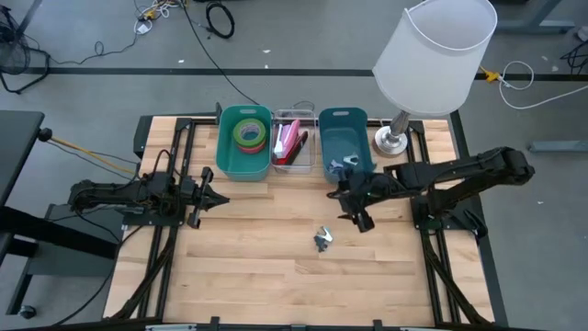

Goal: Pick and place Stapler, Stapler remover, tape
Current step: Put the gray staple remover into the blue bin

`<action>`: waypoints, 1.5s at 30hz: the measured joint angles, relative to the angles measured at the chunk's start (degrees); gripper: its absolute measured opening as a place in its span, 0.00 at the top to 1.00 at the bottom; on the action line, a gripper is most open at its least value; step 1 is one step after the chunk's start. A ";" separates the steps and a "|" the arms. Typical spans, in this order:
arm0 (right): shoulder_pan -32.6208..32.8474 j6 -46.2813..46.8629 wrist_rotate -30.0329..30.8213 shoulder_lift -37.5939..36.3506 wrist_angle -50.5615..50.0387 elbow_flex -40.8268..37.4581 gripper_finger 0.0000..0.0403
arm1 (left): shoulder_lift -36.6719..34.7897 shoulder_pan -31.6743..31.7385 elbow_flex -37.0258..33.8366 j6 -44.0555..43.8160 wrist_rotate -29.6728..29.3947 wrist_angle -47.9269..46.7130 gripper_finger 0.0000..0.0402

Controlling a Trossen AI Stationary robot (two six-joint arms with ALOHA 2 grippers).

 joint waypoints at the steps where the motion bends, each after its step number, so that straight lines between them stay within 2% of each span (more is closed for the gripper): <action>1: 0.61 -1.08 0.04 0.00 0.04 0.00 0.25 | 0.00 0.00 -0.01 -0.01 0.00 0.00 0.99; 14: 8.12 -18.14 0.01 0.02 0.26 0.00 0.25 | 0.00 -0.01 0.00 0.01 0.00 0.00 0.99; 22: 11.62 -21.36 0.07 0.02 2.42 0.00 0.25 | 0.00 0.00 -0.02 -0.01 0.00 0.00 0.99; 30: 14.09 -21.28 8.67 1.68 5.85 0.00 0.25 | 0.00 0.01 -0.01 0.01 0.00 0.02 0.99; 39: 14.95 -25.93 8.89 4.51 7.10 -0.18 0.25 | 0.00 -0.01 0.00 -0.01 0.00 0.02 0.99; 45: 15.29 -32.36 9.07 4.52 11.96 -4.85 0.25 | 0.00 0.01 0.00 -0.01 0.00 0.00 0.99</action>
